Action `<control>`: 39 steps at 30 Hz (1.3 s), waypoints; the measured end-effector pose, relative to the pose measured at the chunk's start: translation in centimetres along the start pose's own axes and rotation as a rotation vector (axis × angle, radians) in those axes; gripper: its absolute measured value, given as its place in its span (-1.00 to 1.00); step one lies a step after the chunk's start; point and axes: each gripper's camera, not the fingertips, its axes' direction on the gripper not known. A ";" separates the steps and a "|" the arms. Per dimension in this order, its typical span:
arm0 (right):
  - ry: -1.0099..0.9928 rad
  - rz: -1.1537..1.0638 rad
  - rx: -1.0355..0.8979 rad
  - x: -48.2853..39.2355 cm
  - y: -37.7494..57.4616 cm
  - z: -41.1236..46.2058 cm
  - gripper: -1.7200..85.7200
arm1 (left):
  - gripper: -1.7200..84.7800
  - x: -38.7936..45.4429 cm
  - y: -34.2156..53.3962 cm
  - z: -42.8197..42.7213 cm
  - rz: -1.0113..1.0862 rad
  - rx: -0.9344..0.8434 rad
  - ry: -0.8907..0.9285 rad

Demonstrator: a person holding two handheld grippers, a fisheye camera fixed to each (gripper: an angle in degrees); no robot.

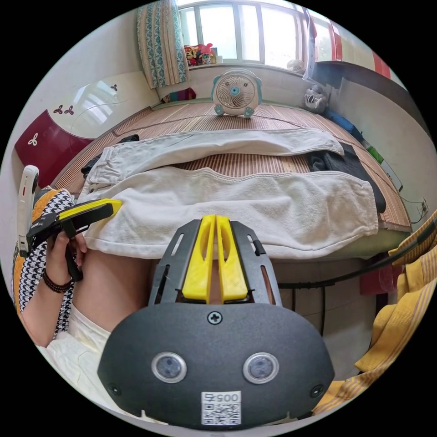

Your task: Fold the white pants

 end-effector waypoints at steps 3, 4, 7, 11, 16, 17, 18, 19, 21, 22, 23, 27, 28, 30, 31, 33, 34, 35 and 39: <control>0.002 -0.002 0.000 0.0 0.0 0.0 -1.00 | -0.96 0.1 0.0 0.0 0.002 -0.001 -0.001; 0.002 -0.002 -0.001 0.1 0.0 0.0 -1.00 | -0.96 0.1 0.1 -0.1 0.001 0.001 0.000; 0.003 -0.002 0.001 0.1 0.0 0.0 -1.00 | -0.96 0.3 0.1 -0.1 0.003 -0.001 -0.003; 0.002 -0.002 0.000 0.2 -0.1 0.0 -1.00 | -0.96 0.5 0.1 -0.2 0.002 -0.006 -0.005; 0.006 -0.007 0.004 0.3 -0.1 -0.1 -1.00 | -0.96 1.4 0.1 -0.5 0.031 -0.017 -0.038; 0.006 -0.007 0.005 0.3 0.0 -0.2 -1.00 | -0.96 1.5 0.2 -0.5 0.036 -0.014 -0.040; 0.007 -0.007 0.006 0.3 0.0 -0.2 -1.00 | -0.96 1.5 0.3 -0.6 0.035 -0.015 -0.039; 0.007 -0.008 0.006 0.3 0.0 -0.2 -1.00 | -0.96 1.5 0.2 -0.6 0.039 -0.022 -0.034; 0.003 -0.003 0.008 0.4 0.0 -0.3 -1.00 | -0.96 1.4 0.2 -0.6 0.037 -0.025 -0.018; 0.001 -0.001 0.008 0.5 0.0 -0.3 -1.00 | -0.97 1.3 0.2 -0.7 0.036 -0.030 -0.006; -0.001 0.000 0.009 0.5 0.0 -0.3 -1.00 | -0.97 1.3 0.2 -0.7 0.031 -0.034 0.004; 0.005 -0.004 0.008 0.5 -0.1 -0.3 -1.00 | -0.96 1.9 0.5 -0.8 0.040 -0.026 -0.011; 0.006 -0.005 0.008 0.5 -0.1 -0.3 -1.00 | -0.96 2.1 0.5 -0.8 0.045 -0.031 -0.020; 0.006 -0.006 0.008 0.5 -0.2 -0.3 -1.00 | -0.95 2.4 0.5 -0.9 0.051 -0.040 -0.027; 0.005 -0.005 0.009 0.5 -0.2 -0.3 -1.00 | -0.94 2.5 0.5 -1.0 0.057 -0.044 -0.028; -0.001 -0.003 0.011 0.7 -0.1 -0.4 -1.00 | -0.90 2.6 0.6 -1.3 0.068 -0.045 -0.010; -0.003 -0.002 0.011 0.7 -0.1 -0.4 -1.00 | -0.84 3.0 0.9 -1.6 0.128 -0.046 0.046; -0.006 -0.001 0.012 0.8 -0.1 -0.5 -1.00 | -0.79 3.4 1.3 -2.1 0.193 -0.037 0.092; -0.018 0.001 0.014 1.0 -0.2 -0.5 -1.00 | -0.73 5.0 2.7 -4.2 0.340 0.017 0.166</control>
